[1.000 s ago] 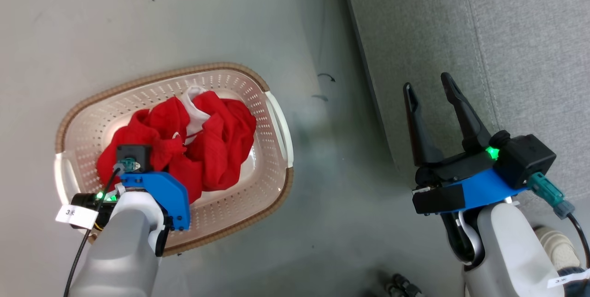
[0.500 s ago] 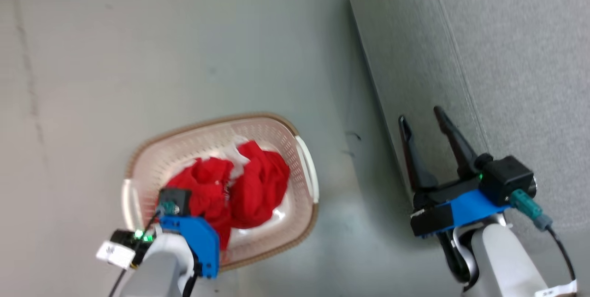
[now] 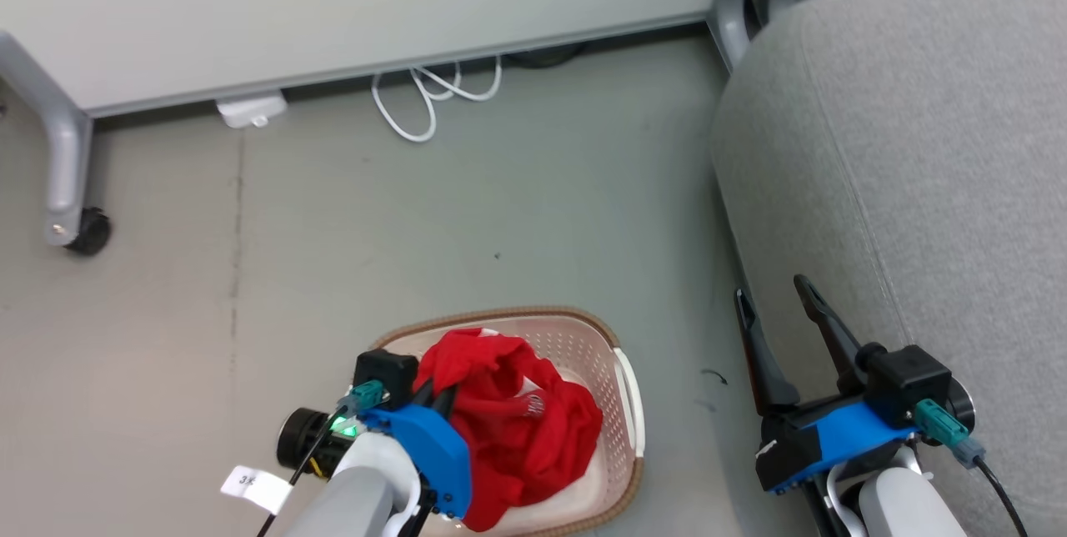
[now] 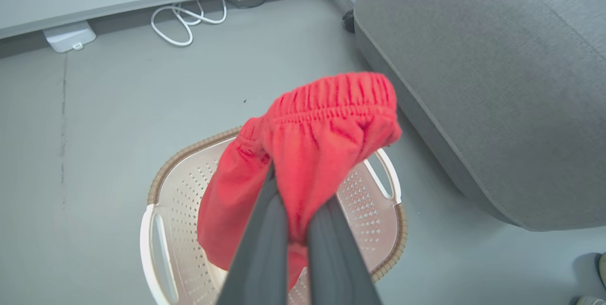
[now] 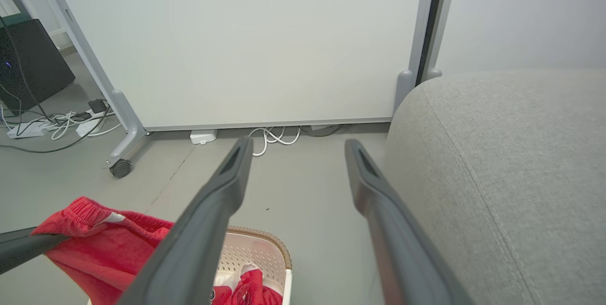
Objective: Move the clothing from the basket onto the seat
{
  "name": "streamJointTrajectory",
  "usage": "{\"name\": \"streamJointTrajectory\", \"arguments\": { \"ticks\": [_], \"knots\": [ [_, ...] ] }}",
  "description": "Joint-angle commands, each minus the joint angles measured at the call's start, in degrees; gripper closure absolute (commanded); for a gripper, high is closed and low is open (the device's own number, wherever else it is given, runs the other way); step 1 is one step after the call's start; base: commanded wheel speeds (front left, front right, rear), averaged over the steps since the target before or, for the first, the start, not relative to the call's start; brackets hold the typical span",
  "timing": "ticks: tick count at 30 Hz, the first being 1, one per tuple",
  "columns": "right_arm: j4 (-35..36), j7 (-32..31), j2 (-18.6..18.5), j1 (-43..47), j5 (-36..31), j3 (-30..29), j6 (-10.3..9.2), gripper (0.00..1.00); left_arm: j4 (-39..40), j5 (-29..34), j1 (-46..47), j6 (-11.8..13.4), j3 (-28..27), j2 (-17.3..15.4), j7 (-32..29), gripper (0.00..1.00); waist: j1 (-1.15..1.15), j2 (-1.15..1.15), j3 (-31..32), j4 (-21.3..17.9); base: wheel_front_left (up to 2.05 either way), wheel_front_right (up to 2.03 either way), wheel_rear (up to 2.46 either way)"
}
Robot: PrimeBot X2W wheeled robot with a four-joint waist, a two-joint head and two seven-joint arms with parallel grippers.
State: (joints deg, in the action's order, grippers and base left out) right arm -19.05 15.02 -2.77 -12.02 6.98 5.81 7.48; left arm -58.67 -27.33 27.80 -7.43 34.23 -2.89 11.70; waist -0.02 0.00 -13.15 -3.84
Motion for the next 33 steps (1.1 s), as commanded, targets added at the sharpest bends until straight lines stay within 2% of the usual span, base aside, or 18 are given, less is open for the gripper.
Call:
{"name": "streamJointTrajectory", "arguments": {
  "ticks": [1, 15, 33],
  "knots": [
    [-0.12, -0.01, -0.20, 1.10, -0.08, -0.25, 0.03, 0.00, 1.68, -1.39, 0.75, -0.01, 1.48, -0.02, 0.12, 1.00, 0.02, 0.00, 3.39, 2.79, 0.00, 0.00, 0.00],
    [-0.20, -1.15, -0.20, 3.56, 0.14, -0.83, 0.03, 0.00, 12.61, -8.29, 8.06, 0.00, 11.40, -0.02, -0.99, 1.00, 0.02, 0.00, 7.65, 5.00, 0.00, 0.00, 0.00],
    [-0.44, -2.05, -0.21, 4.61, 0.75, 0.93, 0.03, 0.00, 20.15, -16.62, 17.86, 3.18, 21.47, -0.01, -1.66, 1.00, 0.02, 0.00, 10.12, 3.97, 0.00, 0.00, 0.00]
  ]
}}
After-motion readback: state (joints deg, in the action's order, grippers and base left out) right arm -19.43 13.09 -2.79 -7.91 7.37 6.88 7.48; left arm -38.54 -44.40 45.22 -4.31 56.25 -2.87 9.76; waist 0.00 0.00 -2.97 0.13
